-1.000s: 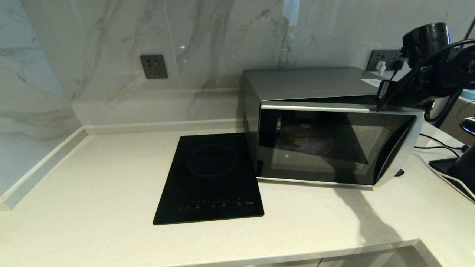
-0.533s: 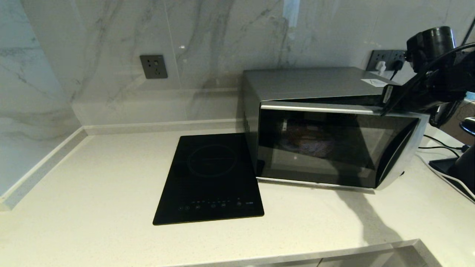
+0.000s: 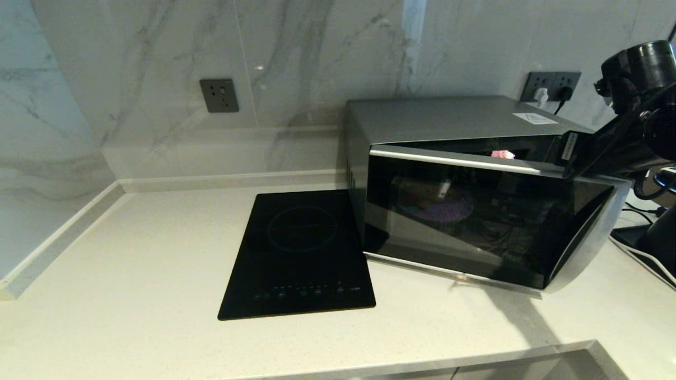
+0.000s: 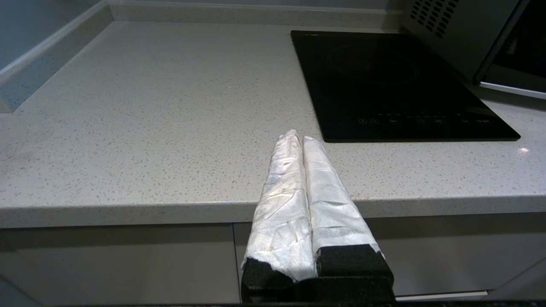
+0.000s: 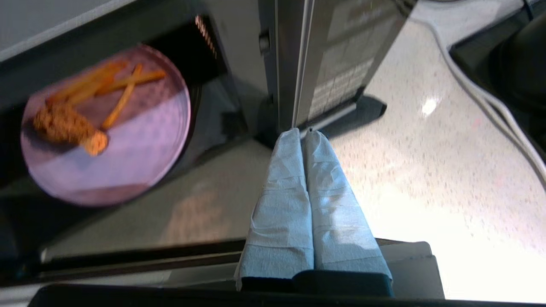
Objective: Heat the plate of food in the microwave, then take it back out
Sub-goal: Open the microwave oven
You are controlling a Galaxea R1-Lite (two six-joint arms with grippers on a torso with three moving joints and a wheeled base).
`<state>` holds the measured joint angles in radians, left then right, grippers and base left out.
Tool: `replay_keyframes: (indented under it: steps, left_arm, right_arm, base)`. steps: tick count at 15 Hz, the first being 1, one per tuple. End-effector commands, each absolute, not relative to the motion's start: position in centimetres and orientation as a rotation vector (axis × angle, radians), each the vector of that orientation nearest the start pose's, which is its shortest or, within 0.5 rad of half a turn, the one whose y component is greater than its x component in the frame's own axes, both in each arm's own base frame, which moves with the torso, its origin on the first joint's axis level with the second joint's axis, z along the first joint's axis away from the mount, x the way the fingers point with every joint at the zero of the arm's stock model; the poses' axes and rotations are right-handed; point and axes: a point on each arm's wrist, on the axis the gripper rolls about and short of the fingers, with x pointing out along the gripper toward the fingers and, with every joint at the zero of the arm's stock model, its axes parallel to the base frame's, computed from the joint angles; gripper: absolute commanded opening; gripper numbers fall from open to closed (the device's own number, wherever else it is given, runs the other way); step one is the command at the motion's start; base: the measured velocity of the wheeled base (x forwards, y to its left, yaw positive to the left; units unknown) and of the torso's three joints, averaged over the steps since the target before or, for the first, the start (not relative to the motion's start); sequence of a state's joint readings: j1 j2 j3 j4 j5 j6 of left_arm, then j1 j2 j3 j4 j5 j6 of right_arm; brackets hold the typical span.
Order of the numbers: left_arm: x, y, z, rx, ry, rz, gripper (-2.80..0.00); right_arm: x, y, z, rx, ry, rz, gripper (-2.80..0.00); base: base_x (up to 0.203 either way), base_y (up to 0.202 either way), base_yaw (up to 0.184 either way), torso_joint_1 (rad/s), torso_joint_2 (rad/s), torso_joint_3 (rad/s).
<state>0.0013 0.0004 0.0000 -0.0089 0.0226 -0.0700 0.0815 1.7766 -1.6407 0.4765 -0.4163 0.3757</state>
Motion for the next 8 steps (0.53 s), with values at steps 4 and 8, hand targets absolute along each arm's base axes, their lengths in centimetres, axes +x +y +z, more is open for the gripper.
replay_keyframes:
  steps: [4,8]
  left_arm:
    - [-2.3,0.0,7.6,-0.072,-0.009,0.024,-2.8]
    - [-2.3,0.0,7.6,-0.071,-0.009,0.024,-2.8]
  right_arm:
    - [29.0,4.5,29.1,0.181,0.535,-0.35,-2.8]
    - [27.1,6.2,28.5,0.173,0.551,-0.319,-2.8]
  base:
    - [0.0,0.0,0.0,0.0,0.0,0.0]
    - [0.0,0.0,0.0,0.0,0.0,0.0]
